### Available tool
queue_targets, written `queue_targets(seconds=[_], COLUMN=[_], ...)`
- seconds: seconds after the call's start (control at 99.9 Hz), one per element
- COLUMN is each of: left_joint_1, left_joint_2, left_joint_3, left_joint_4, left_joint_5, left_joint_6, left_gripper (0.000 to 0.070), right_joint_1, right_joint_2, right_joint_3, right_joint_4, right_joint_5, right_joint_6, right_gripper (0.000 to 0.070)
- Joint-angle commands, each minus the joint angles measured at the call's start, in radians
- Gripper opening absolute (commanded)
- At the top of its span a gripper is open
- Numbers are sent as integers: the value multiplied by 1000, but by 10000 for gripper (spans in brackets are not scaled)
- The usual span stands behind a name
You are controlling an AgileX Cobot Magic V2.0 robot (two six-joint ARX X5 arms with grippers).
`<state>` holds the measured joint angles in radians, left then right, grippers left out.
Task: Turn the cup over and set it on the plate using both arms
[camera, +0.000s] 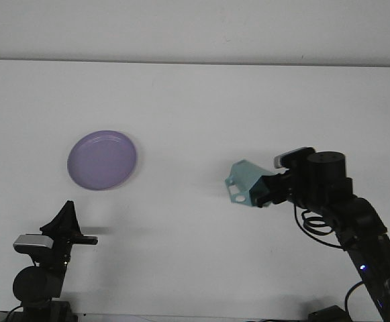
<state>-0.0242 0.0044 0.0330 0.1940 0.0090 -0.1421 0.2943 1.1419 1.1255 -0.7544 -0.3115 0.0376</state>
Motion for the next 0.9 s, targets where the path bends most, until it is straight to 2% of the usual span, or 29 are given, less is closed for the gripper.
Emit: queue_targets(seconds=[0.0, 0.21, 0.45, 0.891], left_joint_1=[0, 0, 0, 0], left_joint_2=[-1, -1, -1, -1], left_joint_3=[-18, -18, -18, -18], left_joint_4=[9, 9, 9, 9], left_joint_5=[-2, -2, -2, -2], left_joint_6=[-3, -7, -7, -9], left_gripper=[16, 16, 16, 16], right_joint_1=[77, 274, 359, 374], right_joint_2=[51, 239, 462, 617], right_joint_3=[56, 186, 290, 294], right_joint_4=[-66, -281, -406, -464], right_joint_5=[6, 111, 164, 174], right_joint_6=[-15, -61, -95, -125], right_gripper=[2, 2, 2, 2])
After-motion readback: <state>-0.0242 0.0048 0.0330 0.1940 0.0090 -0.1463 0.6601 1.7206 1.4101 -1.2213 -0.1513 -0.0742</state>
